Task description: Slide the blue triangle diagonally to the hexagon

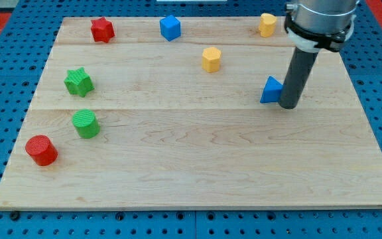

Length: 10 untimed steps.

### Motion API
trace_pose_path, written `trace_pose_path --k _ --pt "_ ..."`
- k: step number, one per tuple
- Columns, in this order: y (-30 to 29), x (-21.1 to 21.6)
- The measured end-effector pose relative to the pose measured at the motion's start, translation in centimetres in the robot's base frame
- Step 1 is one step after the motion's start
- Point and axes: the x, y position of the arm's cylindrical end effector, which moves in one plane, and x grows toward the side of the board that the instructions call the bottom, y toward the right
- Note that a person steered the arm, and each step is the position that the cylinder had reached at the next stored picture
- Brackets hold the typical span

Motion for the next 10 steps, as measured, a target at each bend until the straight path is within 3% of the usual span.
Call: trace_pose_path --k 1,2,3,4,5,8,10 --pt "-0.2 0.9" --pt "-1.6 4.4" --pt "-5.2 3.1" --pt "-5.0 -1.6" --pt "-6.1 -2.8" --pt "1.2 -3.0" --pt "-4.8 -0.2"
